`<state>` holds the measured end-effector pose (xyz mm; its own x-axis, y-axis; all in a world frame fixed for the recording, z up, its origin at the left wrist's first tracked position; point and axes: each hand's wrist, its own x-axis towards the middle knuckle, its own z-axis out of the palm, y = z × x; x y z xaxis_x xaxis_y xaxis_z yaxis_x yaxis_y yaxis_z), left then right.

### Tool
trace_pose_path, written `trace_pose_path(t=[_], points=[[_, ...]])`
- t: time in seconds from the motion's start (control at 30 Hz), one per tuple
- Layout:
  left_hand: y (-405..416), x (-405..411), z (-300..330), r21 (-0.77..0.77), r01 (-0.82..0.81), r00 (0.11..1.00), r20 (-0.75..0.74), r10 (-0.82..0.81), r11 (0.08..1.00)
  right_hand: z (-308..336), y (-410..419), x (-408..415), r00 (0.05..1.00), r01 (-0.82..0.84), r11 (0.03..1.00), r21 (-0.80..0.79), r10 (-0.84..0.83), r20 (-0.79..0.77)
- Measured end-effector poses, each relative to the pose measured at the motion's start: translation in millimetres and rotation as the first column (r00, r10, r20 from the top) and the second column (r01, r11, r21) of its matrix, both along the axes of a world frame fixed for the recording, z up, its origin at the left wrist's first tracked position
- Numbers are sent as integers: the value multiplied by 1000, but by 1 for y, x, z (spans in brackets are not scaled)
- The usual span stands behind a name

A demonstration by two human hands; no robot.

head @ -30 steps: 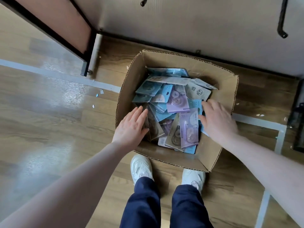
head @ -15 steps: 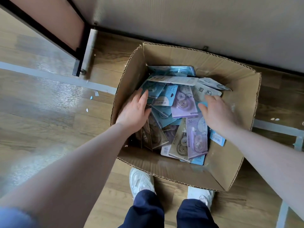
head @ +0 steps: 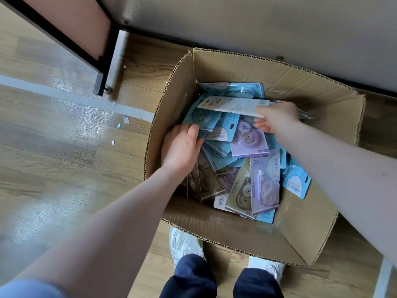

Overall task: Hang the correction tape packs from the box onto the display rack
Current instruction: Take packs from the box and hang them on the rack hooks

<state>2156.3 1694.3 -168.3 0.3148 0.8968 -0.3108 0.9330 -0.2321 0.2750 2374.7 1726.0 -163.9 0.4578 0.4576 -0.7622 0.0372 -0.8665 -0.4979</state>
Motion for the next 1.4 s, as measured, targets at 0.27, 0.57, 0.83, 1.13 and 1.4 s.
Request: trace_pose_path(t=[0.27,0.57,0.83,1.13,1.4], points=[[-32,2,12,2,32,999,-4,-32,999,12,-46,8,987,151,988,-16,-152,-44],[-21,6,19,-111,11,1000,24,-9,994,32,-104,23,917,-221,955,-196,272,292],[33,25,10,-146,-82,995,-72,73,986,23,-74,5,487,-715,621,-322,772,407],[29,19,0,-263,-182,970,109,217,947,1,-67,-5,418,-810,523,-264,832,365],[48,36,-1,-477,-339,787,329,522,811,-14,-38,7,401,-828,529,-186,791,462]])
